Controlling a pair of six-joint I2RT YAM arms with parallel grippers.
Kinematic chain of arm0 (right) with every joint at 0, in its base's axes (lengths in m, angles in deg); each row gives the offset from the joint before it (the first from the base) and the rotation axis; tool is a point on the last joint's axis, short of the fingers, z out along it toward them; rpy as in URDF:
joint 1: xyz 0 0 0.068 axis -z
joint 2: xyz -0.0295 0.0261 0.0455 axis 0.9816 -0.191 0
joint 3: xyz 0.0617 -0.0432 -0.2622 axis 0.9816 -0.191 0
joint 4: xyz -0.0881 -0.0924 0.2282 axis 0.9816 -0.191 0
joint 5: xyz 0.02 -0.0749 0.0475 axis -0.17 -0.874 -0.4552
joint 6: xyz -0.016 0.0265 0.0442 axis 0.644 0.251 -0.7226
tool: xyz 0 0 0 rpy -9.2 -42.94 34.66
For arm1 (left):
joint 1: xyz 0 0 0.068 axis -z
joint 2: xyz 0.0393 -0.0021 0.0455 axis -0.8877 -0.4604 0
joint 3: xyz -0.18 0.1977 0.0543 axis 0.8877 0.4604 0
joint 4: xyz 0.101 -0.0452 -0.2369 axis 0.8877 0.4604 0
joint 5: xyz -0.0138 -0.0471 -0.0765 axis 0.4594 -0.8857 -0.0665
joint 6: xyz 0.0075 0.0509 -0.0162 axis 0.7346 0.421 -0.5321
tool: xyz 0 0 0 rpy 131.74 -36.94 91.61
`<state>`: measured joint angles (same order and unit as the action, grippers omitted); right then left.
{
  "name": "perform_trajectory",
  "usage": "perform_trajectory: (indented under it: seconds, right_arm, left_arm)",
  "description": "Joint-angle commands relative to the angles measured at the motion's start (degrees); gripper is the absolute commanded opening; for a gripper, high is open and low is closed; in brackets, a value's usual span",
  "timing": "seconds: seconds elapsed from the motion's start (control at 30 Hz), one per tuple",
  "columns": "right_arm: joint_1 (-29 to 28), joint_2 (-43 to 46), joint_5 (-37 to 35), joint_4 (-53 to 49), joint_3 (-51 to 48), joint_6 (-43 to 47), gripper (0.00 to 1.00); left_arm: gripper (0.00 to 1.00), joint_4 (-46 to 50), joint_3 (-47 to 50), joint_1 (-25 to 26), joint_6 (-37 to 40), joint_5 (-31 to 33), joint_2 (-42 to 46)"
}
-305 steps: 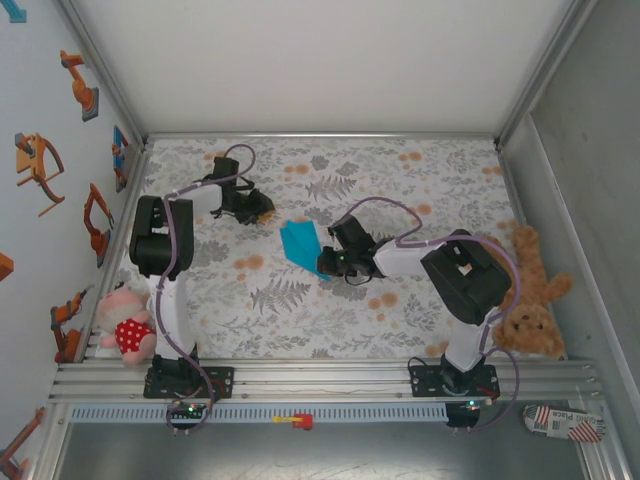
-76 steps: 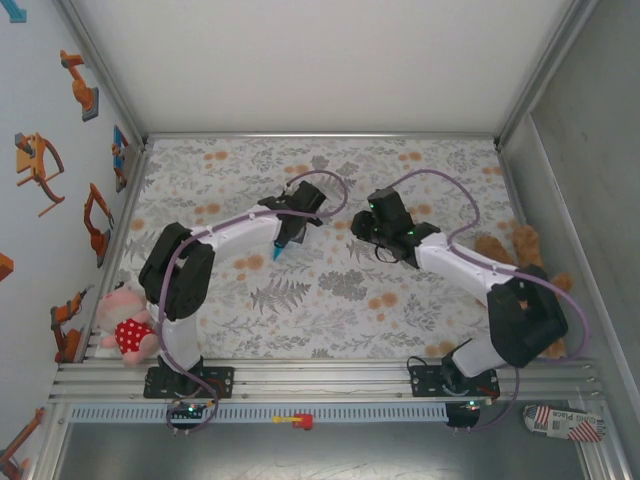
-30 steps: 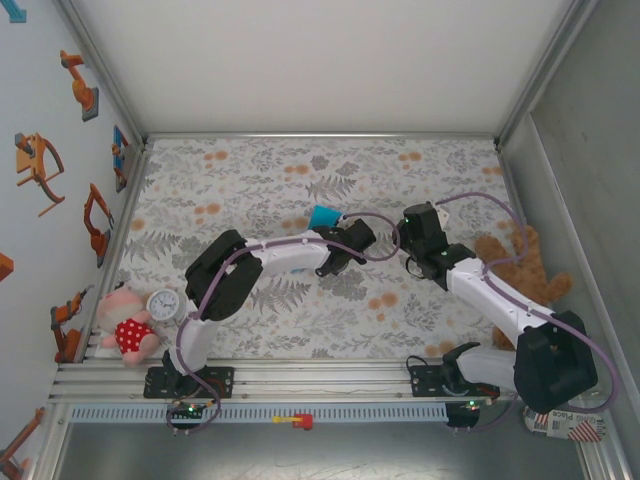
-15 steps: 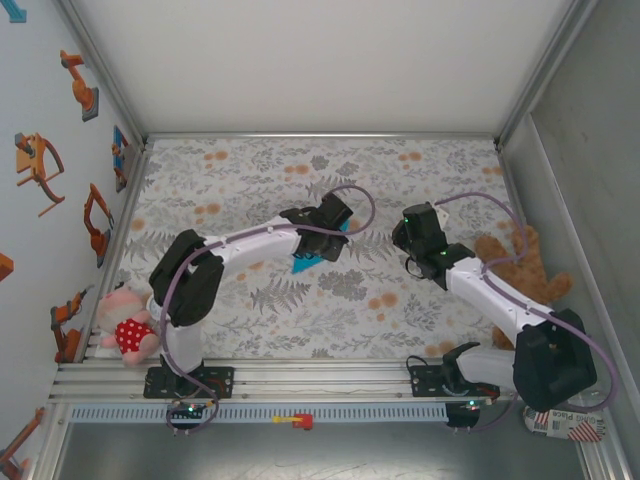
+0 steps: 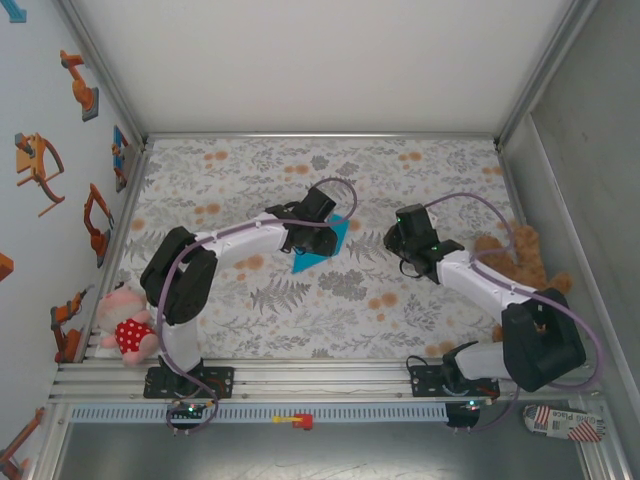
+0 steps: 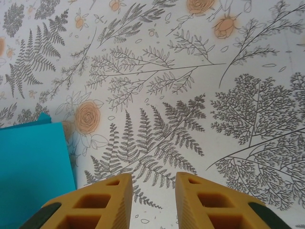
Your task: Fold a paper plane with a square sheet of paper (pick it up from the middle)
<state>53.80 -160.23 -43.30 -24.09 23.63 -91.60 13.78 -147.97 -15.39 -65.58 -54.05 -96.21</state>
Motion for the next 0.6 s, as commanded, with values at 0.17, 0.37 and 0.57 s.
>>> perform_trajectory:
  seconds: [0.17, 0.37, 0.57]
  right_arm:
    - [0.3, -2.7, 4.8, 2.9, 3.0, 1.7, 0.29]
    - [0.3, -4.7, 8.1, 3.9, 3.8, 2.3, 0.29]
    - [-0.6, -8.4, 14.3, 6.5, 5.2, 2.4, 0.29]
  left_arm:
    - [0.46, -4.0, 2.8, -3.9, -2.8, -3.7, -2.5]
    - [0.43, -5.8, 4.6, -5.8, -4.4, -5.8, -3.6]
    - [0.42, -7.6, 6.9, -7.9, -5.9, -7.8, -3.1]
